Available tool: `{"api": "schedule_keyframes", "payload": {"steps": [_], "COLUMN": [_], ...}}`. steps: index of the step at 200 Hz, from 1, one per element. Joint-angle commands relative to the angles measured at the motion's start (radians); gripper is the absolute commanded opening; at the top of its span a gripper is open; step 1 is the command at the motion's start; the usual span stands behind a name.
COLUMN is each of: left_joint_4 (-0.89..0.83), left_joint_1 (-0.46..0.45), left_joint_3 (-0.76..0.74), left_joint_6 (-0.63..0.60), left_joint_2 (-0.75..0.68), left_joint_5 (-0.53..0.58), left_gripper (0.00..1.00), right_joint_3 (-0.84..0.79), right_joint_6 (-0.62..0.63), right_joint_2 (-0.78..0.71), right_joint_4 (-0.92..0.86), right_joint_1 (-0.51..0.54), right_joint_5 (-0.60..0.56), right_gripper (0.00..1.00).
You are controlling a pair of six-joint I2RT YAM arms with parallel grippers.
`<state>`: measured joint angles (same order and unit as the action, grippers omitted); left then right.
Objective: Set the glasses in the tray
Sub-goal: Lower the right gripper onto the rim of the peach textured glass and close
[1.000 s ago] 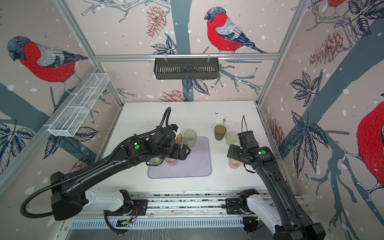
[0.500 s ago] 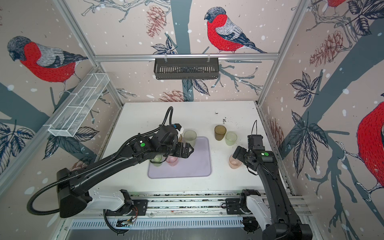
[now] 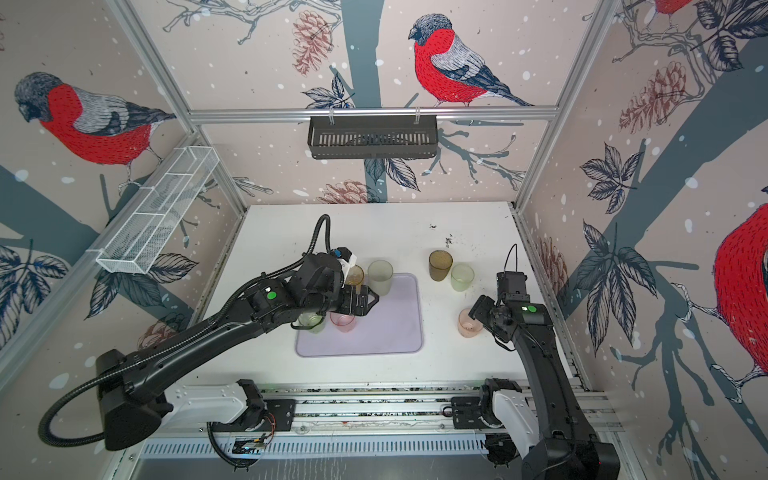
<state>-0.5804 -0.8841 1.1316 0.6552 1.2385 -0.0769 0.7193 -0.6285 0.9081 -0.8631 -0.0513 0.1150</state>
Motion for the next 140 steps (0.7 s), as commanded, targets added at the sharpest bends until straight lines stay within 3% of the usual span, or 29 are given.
{"api": "schedule_keyframes", "payload": {"steps": [1,140], "left_joint_4": [0.045,0.069], "left_joint_1": [0.004,0.026], "left_joint_3": [-0.007,-0.051], "left_joint_6": [0.002,0.005], "left_joint_2": [-0.006,-0.052], "left_joint_5": [-0.017,-0.019], "left_gripper": [0.99,0.98], "right_joint_3": [-0.007,-0.014], "right_joint_6": [-0.031,-0.039], "right_joint_2": [-0.006,0.058], "right_joint_4": [-0.004,0.013], "right_joint_1": [0.001,0.041], "right_joint_5": [0.006,-0.008], "right_gripper": [0.68,0.48]}}
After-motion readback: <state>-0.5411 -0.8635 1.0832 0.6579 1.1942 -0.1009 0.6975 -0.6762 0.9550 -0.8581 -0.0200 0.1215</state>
